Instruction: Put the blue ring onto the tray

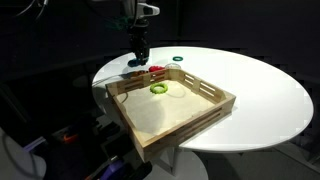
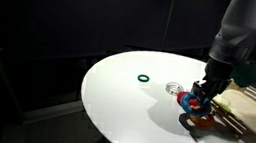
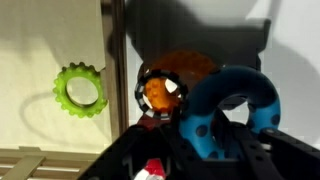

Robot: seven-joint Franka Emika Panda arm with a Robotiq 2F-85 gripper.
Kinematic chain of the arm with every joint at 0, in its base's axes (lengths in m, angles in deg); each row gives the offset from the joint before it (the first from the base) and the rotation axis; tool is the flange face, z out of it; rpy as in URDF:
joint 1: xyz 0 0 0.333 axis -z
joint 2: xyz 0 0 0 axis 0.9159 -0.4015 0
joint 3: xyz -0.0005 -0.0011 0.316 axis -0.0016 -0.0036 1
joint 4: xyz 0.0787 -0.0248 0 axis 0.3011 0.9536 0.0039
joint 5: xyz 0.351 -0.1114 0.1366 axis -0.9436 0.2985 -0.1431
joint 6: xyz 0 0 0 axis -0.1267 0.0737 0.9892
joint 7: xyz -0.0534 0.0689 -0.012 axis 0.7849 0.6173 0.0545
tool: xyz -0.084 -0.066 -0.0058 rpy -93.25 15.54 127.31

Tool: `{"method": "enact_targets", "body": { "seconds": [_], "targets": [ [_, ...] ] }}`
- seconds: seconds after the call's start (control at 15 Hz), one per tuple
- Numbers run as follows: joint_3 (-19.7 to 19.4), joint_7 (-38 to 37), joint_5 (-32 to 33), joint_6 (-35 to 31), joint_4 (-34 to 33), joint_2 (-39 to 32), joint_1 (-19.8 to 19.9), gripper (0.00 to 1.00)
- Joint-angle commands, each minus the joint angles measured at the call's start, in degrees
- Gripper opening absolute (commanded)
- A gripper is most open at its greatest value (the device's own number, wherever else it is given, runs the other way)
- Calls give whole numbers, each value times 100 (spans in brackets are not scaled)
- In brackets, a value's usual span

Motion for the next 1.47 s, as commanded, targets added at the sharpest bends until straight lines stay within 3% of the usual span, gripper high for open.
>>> {"method": "enact_targets", "body": {
  "seconds": [0.0, 0.73, 1.4],
  "targets": [
    [-98, -97, -14, 26, 191, 548, 145, 11],
    [-338, -151, 121, 353, 1029, 1742, 1155, 11],
    [-372, -159, 250, 501, 1460, 1636, 1689, 11]
  ]
}}
